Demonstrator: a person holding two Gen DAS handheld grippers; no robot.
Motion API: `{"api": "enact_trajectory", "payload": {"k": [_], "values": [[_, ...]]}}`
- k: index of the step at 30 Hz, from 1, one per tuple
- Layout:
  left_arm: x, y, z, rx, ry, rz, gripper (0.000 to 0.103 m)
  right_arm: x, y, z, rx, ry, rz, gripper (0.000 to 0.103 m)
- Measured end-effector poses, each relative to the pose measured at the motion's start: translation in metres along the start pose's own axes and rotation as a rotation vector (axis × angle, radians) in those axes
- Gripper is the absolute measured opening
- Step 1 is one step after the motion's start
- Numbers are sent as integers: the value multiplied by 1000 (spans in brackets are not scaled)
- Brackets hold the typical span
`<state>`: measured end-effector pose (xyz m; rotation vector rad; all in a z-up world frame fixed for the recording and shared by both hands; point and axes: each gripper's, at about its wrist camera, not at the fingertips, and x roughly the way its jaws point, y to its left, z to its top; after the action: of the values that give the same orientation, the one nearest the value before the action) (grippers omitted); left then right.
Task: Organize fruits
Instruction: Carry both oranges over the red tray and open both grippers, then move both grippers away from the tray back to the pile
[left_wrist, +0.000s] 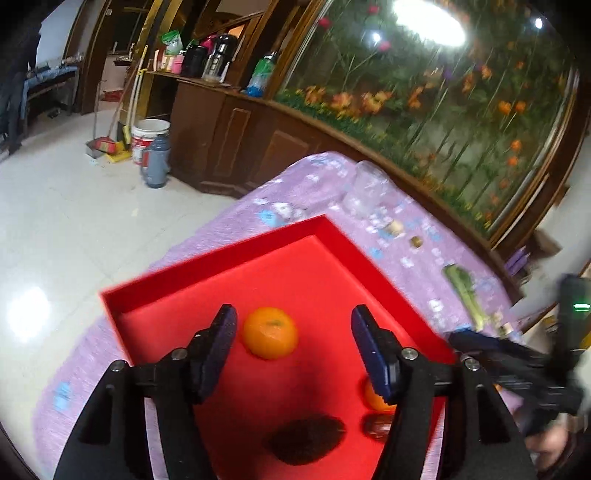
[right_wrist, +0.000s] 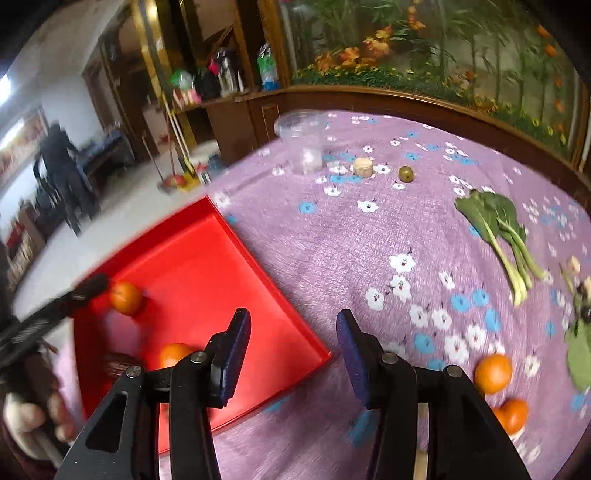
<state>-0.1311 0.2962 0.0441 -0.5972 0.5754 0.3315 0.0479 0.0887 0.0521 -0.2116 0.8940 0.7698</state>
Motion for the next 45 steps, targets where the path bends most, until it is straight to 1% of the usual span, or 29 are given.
{"api": "enact_trajectory", "payload": {"k": [2,4,5,6,8,14,19,24,27,29,32,35,37,38,39,40,41,42,44,45], "values": [[4,-6,-5,-5,-11,-36,65,21,7,3,-74,52,-58,53],[10,-13,-11,1,-8,-62,66,33,14,2,-158,82,-132,52],[12,-16,-12,10,-9,-72,66,36,15,3,-181,89,-156,52],[13,-21,-12,16,-23,-87,67,40,16,6,-212,96,-191,51],[15,-25,-13,13,-25,-93,69,47,13,12,-229,106,-194,51],[42,-34,-12,-60,42,-134,69,73,17,33,-257,129,-219,51],[57,-43,-10,-77,76,-126,69,92,19,51,-249,135,-219,51],[61,-51,-13,-58,103,-109,69,96,22,55,-243,125,-230,51],[51,-51,-16,-54,91,-91,69,76,19,57,-216,77,-219,51],[42,-53,-16,-44,79,-77,69,55,12,58,-173,39,-201,51],[21,-61,-16,1,48,-62,69,12,-8,56,-94,-23,-171,52],[-3,-77,-17,71,-11,-38,69,-30,-36,41,-28,-76,-176,54],[-23,-95,-20,137,-82,-18,69,-57,-59,28,27,-101,-183,57],[-31,-103,-21,160,-109,-13,71,-69,-70,18,60,-110,-187,57],[-41,-113,-23,193,-146,-7,79,-81,-83,8,95,-117,-187,57],[-50,-122,-26,222,-179,-4,84,-89,-94,-1,120,-120,-188,57],[-56,-130,-27,241,-204,-6,96,-98,-105,-13,144,-123,-194,57],[-63,-139,-30,260,-226,-14,103,-105,-113,-23,158,-124,-203,57],[-67,-152,-30,276,-231,-34,103,-112,-127,-42,177,-119,-213,57],[-65,-159,-32,284,-207,-55,103,-115,-134,-55,190,-112,-211,57]]}}
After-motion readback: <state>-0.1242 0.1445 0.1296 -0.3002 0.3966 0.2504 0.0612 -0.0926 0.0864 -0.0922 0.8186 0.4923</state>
